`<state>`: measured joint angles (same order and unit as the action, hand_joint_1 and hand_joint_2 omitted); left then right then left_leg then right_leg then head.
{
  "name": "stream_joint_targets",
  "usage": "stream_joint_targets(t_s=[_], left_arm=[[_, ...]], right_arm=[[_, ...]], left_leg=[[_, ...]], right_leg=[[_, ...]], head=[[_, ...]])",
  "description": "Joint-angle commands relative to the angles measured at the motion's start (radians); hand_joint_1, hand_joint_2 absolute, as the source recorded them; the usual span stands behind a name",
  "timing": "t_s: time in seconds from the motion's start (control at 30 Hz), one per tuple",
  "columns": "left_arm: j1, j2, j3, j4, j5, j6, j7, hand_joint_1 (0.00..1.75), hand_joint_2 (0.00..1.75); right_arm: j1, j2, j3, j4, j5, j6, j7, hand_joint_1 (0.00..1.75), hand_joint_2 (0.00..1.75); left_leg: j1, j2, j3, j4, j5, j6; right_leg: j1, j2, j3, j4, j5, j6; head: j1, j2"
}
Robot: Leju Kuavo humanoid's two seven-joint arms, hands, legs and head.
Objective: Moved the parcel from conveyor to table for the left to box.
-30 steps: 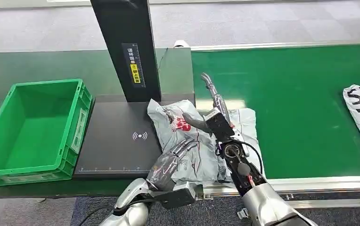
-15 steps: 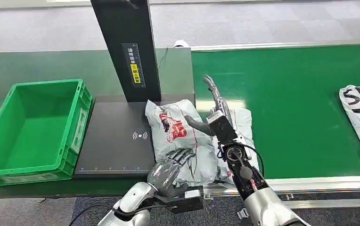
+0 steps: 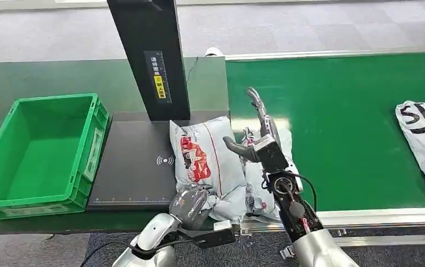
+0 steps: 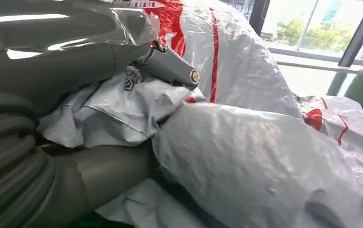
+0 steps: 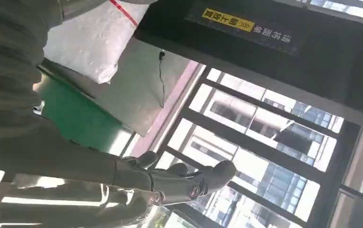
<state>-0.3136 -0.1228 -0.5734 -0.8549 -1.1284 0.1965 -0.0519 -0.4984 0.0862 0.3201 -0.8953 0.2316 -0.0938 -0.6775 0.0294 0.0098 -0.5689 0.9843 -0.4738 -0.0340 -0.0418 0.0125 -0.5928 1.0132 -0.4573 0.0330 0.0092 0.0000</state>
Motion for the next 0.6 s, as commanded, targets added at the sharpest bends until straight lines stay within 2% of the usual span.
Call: stream_joint_targets(t_s=[0.03,0.6], left_arm=[[0.014,0.0,0.012,0.046,-0.002,-0.01,0.002,1.75,1.75],[0.014,0.0,0.012,0.046,-0.002,-0.01,0.002,1.75,1.75]], right_arm=[[-0.012,-0.014,-0.015,0.002,0.0,0.005,0.006,0.0,1.75],[-0.012,-0.014,-0.015,0.002,0.0,0.005,0.006,0.0,1.75]], left_leg=[[0.0,-0.001,0.003,-0.002,0.0,0.003],[0.0,-0.001,0.002,-0.002,0.0,0.003]], right_leg=[[0.001,-0.001,0.003,-0.002,0.0,-0.004],[0.001,-0.001,0.003,-0.002,0.0,-0.004]], head=[[0.0,0.0],[0.0,0.0]])
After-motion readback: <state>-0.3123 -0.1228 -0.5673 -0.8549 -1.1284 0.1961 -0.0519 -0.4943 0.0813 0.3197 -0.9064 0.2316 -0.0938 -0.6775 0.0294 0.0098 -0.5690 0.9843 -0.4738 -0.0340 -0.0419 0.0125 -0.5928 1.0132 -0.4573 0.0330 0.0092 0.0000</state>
